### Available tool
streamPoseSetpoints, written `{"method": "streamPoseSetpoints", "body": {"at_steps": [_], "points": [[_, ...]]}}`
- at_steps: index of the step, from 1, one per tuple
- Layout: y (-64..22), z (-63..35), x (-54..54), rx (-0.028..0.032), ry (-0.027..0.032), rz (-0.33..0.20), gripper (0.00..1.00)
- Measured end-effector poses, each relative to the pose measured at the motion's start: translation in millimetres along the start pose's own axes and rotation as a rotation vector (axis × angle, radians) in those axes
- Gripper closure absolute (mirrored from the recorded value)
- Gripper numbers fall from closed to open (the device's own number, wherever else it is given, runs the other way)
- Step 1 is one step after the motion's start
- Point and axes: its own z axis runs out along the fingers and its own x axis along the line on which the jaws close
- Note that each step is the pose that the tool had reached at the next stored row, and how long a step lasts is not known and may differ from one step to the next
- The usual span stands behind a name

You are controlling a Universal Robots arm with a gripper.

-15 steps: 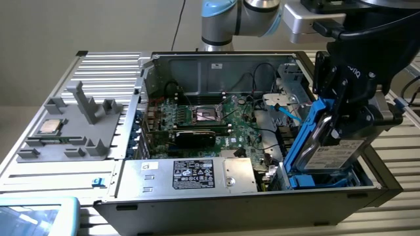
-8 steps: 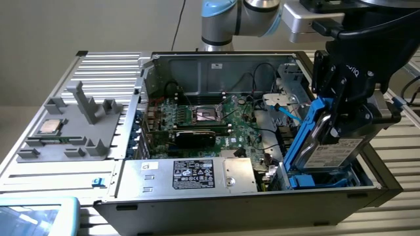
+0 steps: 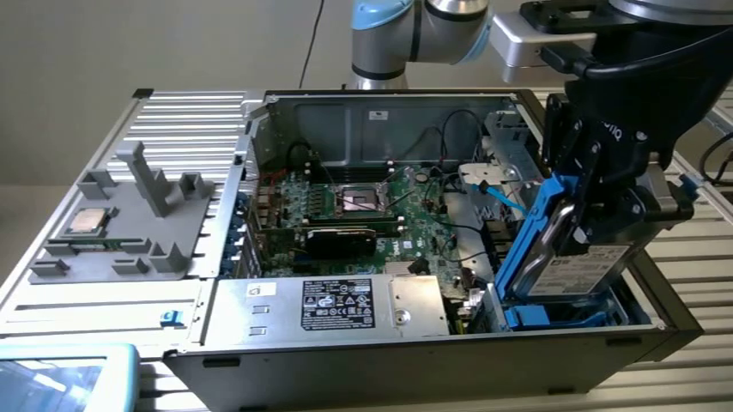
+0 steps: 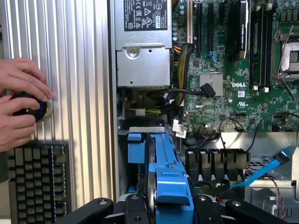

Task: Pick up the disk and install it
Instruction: 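Insert the disk into the insertion slot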

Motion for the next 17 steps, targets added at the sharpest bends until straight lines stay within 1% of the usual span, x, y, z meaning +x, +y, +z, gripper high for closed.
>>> {"method": "streamPoseSetpoints", "body": {"at_steps": [17], "points": [[0.5,12.1,-0.5,0.0001,0.0001,-0.002,0.63]]}}
